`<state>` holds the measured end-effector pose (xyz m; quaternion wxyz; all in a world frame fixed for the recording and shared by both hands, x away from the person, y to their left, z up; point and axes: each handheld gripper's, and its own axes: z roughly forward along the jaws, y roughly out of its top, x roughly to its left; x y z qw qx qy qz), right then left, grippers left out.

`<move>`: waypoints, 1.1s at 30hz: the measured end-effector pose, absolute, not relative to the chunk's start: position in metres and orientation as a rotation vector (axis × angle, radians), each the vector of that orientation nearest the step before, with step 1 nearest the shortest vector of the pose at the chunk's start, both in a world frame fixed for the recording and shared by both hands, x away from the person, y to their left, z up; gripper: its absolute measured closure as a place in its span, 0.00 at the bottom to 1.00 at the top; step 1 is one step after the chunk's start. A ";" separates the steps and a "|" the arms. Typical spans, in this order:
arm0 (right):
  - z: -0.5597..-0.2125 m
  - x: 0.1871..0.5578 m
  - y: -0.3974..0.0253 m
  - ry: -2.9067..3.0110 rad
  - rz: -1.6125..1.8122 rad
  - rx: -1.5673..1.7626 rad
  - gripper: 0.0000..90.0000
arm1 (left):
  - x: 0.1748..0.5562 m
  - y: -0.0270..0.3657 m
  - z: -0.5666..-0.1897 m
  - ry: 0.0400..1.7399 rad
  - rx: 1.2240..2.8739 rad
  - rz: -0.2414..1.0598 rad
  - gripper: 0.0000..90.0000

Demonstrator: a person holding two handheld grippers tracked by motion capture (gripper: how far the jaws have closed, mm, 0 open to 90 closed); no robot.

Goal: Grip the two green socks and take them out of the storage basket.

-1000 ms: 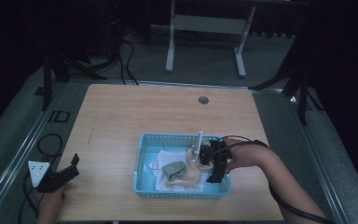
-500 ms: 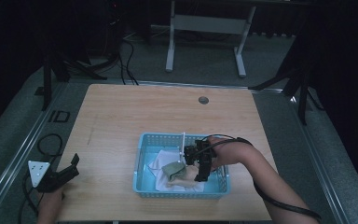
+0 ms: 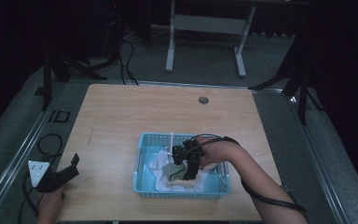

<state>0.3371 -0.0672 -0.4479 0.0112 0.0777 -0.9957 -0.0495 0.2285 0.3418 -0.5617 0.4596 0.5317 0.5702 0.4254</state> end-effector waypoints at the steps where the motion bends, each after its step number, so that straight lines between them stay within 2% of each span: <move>1: -0.449 0.337 -0.066 -3.107 -0.153 0.248 0.32 | 0.229 0.342 -0.562 1.404 1.308 1.047 0.00; 4: -0.454 0.337 -0.060 -3.098 -0.148 0.281 0.39 | 0.229 0.342 -0.562 1.404 1.309 1.047 0.00; 6: -0.457 0.336 -0.057 -3.104 -0.127 0.303 0.47 | 0.229 0.342 -0.562 1.404 1.310 1.046 0.00; 7: -0.457 0.336 -0.057 -3.104 -0.127 0.303 0.47 | 0.229 0.342 -0.562 1.404 1.310 1.046 0.00; 8: -0.461 0.335 -0.054 -3.113 -0.114 0.329 0.58 | 0.229 0.342 -0.562 1.404 1.310 1.045 0.00; 9: -0.463 0.335 -0.053 -3.117 -0.112 0.344 0.59 | 0.229 0.342 -0.562 1.403 1.310 1.044 0.00; 11: -0.467 0.334 -0.051 -3.126 -0.094 0.357 0.68 | 0.229 0.342 -0.562 1.403 1.309 1.044 0.00; 14: -0.473 0.332 -0.050 -3.135 -0.030 0.390 0.87 | 0.228 0.342 -0.562 1.403 1.308 1.040 0.00; 16: -0.472 0.331 -0.050 -3.131 -0.025 0.401 0.93 | 0.229 0.342 -0.562 1.404 1.308 1.040 0.00; 33: -0.425 0.331 -0.054 -3.168 -0.059 0.359 0.96 | 0.229 0.342 -0.562 1.406 1.306 1.040 0.00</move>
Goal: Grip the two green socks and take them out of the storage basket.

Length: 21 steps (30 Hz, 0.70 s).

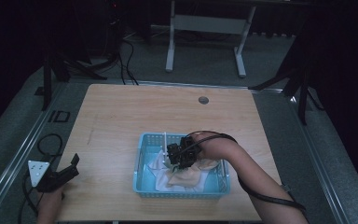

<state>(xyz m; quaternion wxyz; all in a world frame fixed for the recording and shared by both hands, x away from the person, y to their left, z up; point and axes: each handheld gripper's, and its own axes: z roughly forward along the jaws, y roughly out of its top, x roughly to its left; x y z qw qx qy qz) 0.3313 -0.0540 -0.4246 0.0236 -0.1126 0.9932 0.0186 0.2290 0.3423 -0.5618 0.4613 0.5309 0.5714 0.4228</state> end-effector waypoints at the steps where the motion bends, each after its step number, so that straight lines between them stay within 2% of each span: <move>1: -0.422 0.331 -0.054 3.069 0.059 -0.351 0.96 | 0.229 0.342 -0.562 1.406 1.306 1.040 0.00; 10: -0.399 0.329 -0.062 3.048 0.103 -0.334 0.96 | 0.229 0.342 -0.562 1.404 1.306 1.039 0.00; 21: -0.371 0.327 -0.096 3.016 0.122 -0.252 0.96 | 0.229 0.342 -0.562 1.405 1.308 1.039 0.00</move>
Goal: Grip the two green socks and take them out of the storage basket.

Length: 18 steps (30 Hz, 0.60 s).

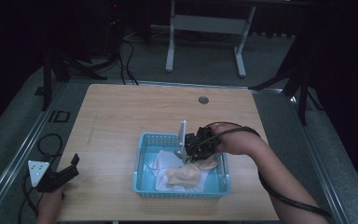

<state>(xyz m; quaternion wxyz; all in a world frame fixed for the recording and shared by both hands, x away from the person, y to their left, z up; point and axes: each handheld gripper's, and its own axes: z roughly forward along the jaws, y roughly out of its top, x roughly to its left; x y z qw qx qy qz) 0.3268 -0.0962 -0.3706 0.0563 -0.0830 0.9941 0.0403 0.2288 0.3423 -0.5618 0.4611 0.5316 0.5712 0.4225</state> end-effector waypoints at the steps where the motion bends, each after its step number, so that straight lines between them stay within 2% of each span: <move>1: -0.369 0.327 -0.100 3.015 0.127 -0.244 0.96 | 0.229 0.342 -0.562 1.406 1.307 1.040 0.00; 18: -0.362 0.327 -0.176 3.030 0.076 -0.078 0.96 | 0.229 0.342 -0.562 1.407 1.305 1.044 0.00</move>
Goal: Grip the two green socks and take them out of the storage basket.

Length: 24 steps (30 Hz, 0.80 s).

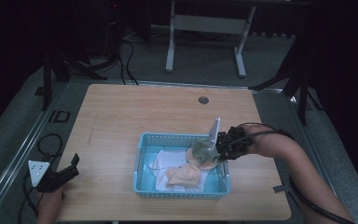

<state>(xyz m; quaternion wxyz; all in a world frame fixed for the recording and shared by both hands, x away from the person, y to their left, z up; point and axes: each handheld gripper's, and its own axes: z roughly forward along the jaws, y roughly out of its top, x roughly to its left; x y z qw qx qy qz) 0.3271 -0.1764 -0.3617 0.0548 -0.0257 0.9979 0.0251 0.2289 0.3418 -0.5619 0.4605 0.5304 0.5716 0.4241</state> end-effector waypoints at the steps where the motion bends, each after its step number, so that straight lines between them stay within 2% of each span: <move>1: -0.363 0.327 -0.181 3.031 0.069 -0.072 0.96 | 0.229 0.342 -0.562 1.408 1.306 1.044 0.00; 14: -0.383 0.326 -0.248 3.043 0.003 0.105 0.96 | 0.229 0.341 -0.562 1.411 1.308 1.046 0.00; 24: -0.411 0.328 -0.275 3.052 0.026 0.198 0.96 | 0.229 0.341 -0.562 1.413 1.314 1.045 0.00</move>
